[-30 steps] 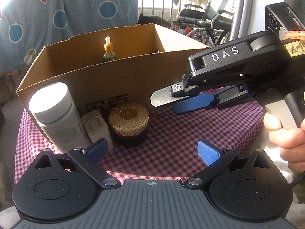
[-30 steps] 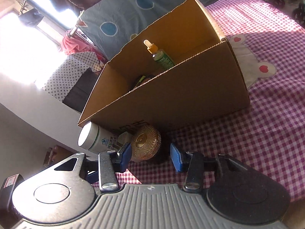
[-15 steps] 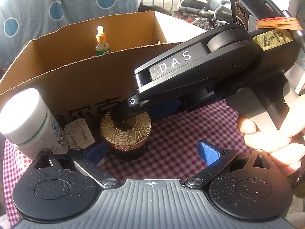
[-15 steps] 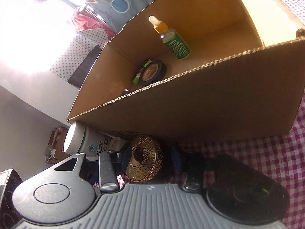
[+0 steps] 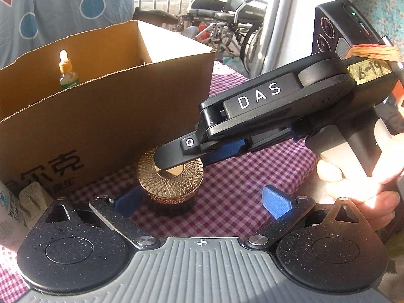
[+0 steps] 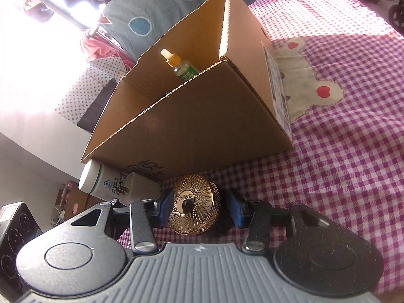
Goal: Organize rigid objects
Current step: 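Move the right tool down to the gold-lidded brown jar, then close the right tool around the gold-lidded jar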
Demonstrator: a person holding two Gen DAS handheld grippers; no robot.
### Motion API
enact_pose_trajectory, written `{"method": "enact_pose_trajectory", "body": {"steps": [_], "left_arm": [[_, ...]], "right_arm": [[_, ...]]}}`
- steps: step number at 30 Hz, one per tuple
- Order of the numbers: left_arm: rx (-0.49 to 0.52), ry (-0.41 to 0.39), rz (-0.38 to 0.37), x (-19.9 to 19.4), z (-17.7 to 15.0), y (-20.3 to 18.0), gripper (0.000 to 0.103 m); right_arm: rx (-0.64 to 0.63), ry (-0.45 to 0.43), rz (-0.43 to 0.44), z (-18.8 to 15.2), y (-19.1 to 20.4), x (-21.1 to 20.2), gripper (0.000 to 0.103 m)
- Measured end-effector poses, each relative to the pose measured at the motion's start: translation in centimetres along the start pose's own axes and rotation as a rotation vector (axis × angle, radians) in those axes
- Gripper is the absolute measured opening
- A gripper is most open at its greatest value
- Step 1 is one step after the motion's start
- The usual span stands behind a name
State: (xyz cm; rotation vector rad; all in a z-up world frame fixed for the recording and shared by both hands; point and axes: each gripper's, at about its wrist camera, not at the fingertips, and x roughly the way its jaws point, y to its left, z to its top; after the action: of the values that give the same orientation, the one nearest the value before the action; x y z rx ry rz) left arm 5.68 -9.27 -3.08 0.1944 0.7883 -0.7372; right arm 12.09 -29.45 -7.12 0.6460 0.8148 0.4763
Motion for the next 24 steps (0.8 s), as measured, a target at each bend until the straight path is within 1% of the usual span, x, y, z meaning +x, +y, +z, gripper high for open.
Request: {"method": "enact_pose_trajectory", "body": {"steps": [2,4,8,9,11,14,16,17,18,20,21,22,24], "left_arm": [[-0.003,0.001,0.006,0.1,-0.1,-0.2,0.101],[-0.003,0.009,0.012,0.2,-0.4,-0.1,0.102],[-0.004,0.041,0.057,0.8,-1.0,0.5,0.102],[-0.004,0.040,0.066,1.0,-1.2,0.5,0.102],[-0.009,0.036,0.093,1.3,-1.6,0.6,0.102],[0.006,0.030,0.116,1.7,-2.1,0.3,0.102],[0.010,0.025,0.133,1.9,-2.6,0.1,0.103],[0.007,0.011,0.136,1.8,-2.8,0.1,0.103],[0.004,0.004,0.140,1.8,-2.9,0.1,0.103],[0.001,-0.013,0.140,1.7,-3.3,0.3,0.103],[0.003,-0.020,0.140,1.7,-3.4,0.2,0.103],[0.007,-0.027,0.137,1.7,-3.5,0.3,0.103],[0.012,-0.040,0.129,1.6,-3.9,0.5,0.103]], "right_arm": [[0.029,-0.040,-0.033,-0.3,-0.6,-0.5,0.051],[0.043,-0.065,-0.058,-0.6,-1.1,-0.8,0.055],[0.056,-0.107,-0.064,-1.1,-2.1,-1.6,0.060],[0.055,-0.125,-0.058,-1.4,-2.5,-2.0,0.064],[0.044,-0.137,-0.051,-1.7,-2.7,-2.1,0.064],[0.034,-0.147,-0.018,-2.1,-2.4,-1.8,0.072],[0.032,-0.148,0.005,-2.3,-2.5,-1.8,0.079],[0.032,-0.150,0.019,-2.5,-2.5,-1.9,0.081],[0.033,-0.152,0.033,-2.6,-2.6,-2.0,0.085],[0.042,-0.156,0.066,-2.8,-2.8,-2.0,0.093],[0.050,-0.158,0.088,-2.9,-3.0,-2.1,0.098],[0.047,-0.160,0.089,-2.9,-2.9,-2.1,0.100],[0.035,-0.163,0.090,-3.1,-2.8,-2.2,0.100]]}}
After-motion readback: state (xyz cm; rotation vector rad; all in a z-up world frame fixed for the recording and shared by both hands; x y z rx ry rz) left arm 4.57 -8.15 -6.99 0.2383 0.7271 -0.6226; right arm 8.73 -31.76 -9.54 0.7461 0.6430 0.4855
